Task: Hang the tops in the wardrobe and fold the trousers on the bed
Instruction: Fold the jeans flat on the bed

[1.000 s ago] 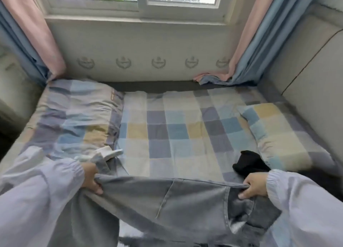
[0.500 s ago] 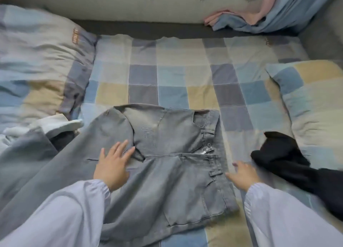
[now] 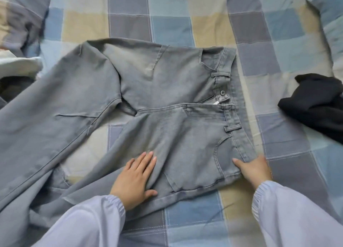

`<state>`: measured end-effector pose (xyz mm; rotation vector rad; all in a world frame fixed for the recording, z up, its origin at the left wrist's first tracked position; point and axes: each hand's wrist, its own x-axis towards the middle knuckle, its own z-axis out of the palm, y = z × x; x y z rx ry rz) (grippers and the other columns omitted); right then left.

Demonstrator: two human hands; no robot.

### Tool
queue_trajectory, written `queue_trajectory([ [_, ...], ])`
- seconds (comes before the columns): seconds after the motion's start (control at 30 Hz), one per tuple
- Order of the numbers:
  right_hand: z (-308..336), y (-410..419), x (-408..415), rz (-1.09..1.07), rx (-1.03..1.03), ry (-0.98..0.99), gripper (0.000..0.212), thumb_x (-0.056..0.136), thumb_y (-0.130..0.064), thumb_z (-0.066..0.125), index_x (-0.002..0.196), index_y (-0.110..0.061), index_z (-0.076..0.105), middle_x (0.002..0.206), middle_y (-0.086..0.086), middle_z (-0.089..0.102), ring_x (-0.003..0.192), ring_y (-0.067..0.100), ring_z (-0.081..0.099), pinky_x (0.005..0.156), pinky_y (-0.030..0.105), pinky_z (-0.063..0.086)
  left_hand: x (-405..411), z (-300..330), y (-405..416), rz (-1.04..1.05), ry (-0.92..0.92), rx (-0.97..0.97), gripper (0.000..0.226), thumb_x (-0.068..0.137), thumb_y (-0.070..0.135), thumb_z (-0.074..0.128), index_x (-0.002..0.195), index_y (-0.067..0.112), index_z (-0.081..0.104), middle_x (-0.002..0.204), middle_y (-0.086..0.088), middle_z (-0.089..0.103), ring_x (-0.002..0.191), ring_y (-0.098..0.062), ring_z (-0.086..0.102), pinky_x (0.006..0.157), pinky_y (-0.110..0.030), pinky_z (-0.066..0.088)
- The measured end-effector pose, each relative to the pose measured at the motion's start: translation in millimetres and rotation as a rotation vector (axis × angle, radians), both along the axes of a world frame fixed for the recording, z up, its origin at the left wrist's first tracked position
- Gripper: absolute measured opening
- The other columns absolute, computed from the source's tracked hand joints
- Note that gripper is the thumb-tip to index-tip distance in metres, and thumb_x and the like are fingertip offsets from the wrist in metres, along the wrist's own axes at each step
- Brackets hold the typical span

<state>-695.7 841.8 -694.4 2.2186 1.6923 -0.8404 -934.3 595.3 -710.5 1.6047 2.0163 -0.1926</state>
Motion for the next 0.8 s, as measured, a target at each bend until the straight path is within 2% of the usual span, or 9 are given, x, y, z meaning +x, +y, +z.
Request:
queue_trajectory([
  [0.17,34.8,11.0,19.4,0.186,-0.009,-0.062,0.04,0.085,-0.037,0.063,0.111,-0.006,0.064,0.113,0.021,0.063,0.108,0.038,0.057,0.086,0.037,0.045,4.4,8.8,0.6,0.02,0.026,-0.021,0.092,0.06,0.071,0.045,0.132,0.014,0.046,0.138,-0.009,0.051,0.127,-0.024,0.043,0.101,-0.041,0.038],
  [0.27,70.7,27.5,71.3,0.264,0.002,-0.154,0.03,0.086,-0.036,0.063,0.102,-0.012,0.067,0.107,0.019,0.066,0.103,0.038,0.059,0.076,0.034,0.042,24.5,25.7,-0.1,0.01,-0.023,-0.111,0.073,0.064,0.072,0.038,0.115,0.028,0.065,0.126,-0.004,0.061,0.116,-0.023,0.053,0.085,-0.047,0.052],
  [0.4,87.5,28.7,150.9,0.24,-0.055,-0.24,0.023,0.084,-0.034,0.066,0.093,-0.013,0.067,0.102,0.021,0.067,0.098,0.039,0.06,0.077,0.037,0.043,61.5,34.2,-9.9,-0.065,-0.082,-0.131,0.061,0.075,0.077,0.029,0.103,0.041,0.069,0.12,0.009,0.065,0.107,-0.014,0.064,0.077,-0.041,0.056],
  [0.53,60.7,4.4,193.3,0.159,-0.126,-0.304,0.038,0.082,-0.035,0.066,0.11,-0.009,0.065,0.112,0.024,0.063,0.102,0.041,0.059,0.082,0.04,0.046,88.4,41.9,-18.0,-0.174,-0.195,-0.17,0.092,0.069,0.086,0.006,0.134,0.037,0.048,0.15,0.018,0.021,0.139,-0.004,0.021,0.113,-0.044,0.022],
  [0.57,54.5,-2.7,193.6,0.151,-0.106,-0.308,0.042,0.081,-0.034,0.066,0.114,-0.009,0.062,0.114,0.024,0.061,0.103,0.042,0.058,0.084,0.042,0.047,86.9,41.6,-23.6,-0.227,-0.193,-0.144,0.089,0.069,0.088,0.009,0.128,0.038,0.054,0.147,0.017,0.032,0.135,-0.004,0.031,0.11,-0.039,0.028],
  [0.63,45.0,-16.2,184.3,0.156,0.001,-0.353,0.056,0.074,-0.025,0.07,0.124,-0.007,0.052,0.123,0.026,0.051,0.112,0.042,0.05,0.092,0.047,0.043,76.4,36.5,-37.3,-0.291,-0.201,-0.153,0.066,0.064,0.086,0.036,0.1,0.04,0.067,0.115,0.018,0.06,0.102,-0.003,0.059,0.085,-0.025,0.049],
  [0.7,40.6,-30.7,169.3,0.334,0.206,-0.375,0.075,0.063,-0.012,0.073,0.131,-0.004,0.045,0.13,0.027,0.044,0.12,0.039,0.039,0.103,0.05,0.028,59.4,35.3,-47.1,-0.318,-0.112,-0.16,0.047,0.044,0.071,0.063,0.078,0.038,0.065,0.087,0.019,0.06,0.075,-0.002,0.061,0.064,-0.014,0.046],
  [0.73,39.2,-40.5,161.5,0.499,0.298,-0.331,0.08,0.056,-0.01,0.072,0.131,-0.004,0.045,0.131,0.026,0.045,0.121,0.037,0.038,0.11,0.048,0.018,48.7,37.1,-51.8,-0.301,-0.066,-0.156,0.041,0.043,0.062,0.071,0.075,0.037,0.064,0.082,0.018,0.059,0.072,-0.003,0.06,0.062,-0.014,0.043],
  [0.8,31.7,-65.6,153.9,0.875,0.378,-0.203,0.085,0.046,-0.021,0.063,0.128,-0.005,0.045,0.127,0.02,0.048,0.115,0.035,0.046,0.114,0.041,0.011,26.1,44.6,-63.5,-0.209,0.052,-0.22,0.032,0.068,0.048,0.066,0.097,0.033,0.064,0.099,0.013,0.06,0.096,-0.009,0.058,0.079,-0.022,0.04],
])
